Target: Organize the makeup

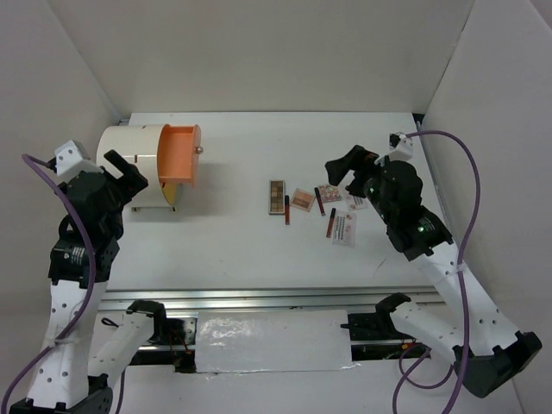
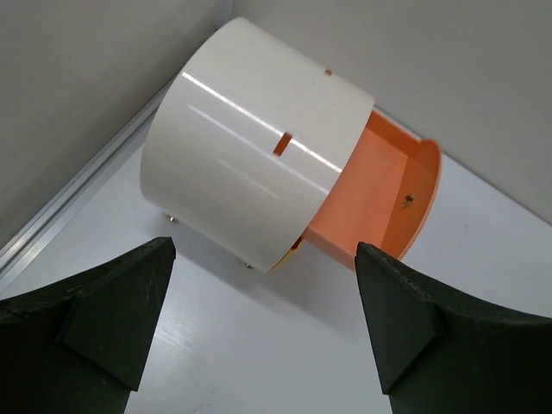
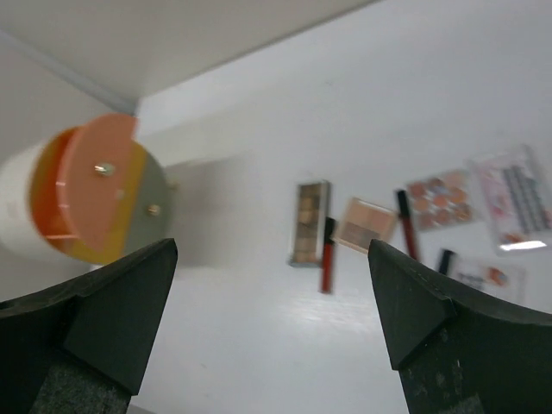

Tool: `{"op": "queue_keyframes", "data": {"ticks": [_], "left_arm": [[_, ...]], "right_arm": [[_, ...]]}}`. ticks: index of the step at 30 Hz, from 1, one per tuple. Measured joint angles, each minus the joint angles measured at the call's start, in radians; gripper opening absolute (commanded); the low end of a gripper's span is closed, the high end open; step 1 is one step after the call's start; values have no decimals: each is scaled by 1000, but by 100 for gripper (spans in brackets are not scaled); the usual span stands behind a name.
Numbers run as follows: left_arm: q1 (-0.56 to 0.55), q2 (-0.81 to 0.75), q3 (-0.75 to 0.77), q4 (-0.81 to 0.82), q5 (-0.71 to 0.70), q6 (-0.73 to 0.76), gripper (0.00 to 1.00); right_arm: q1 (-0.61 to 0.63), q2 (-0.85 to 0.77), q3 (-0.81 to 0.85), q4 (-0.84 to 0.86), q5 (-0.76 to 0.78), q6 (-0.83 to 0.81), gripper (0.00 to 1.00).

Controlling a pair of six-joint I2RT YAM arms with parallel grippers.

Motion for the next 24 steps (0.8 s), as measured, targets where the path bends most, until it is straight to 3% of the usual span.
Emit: {"op": "queue_keyframes", "data": {"ticks": [4,8,14,24], "left_arm": [[0,-61,-103,-37,-3,-1,99],[0,-114,-167,-64,-1,-3,99],[0,-133,-170,-72,2,-5,99],[-2,-117,-170,-72,37,-3,99]], "right_arm": [[-19,24,-10,-132,30,-61,100],[-5,171,-6,-206,60,-73,97],[74,343,-19,-227,90,-51,70],[242,739,96,-166,100,21,62]]}}
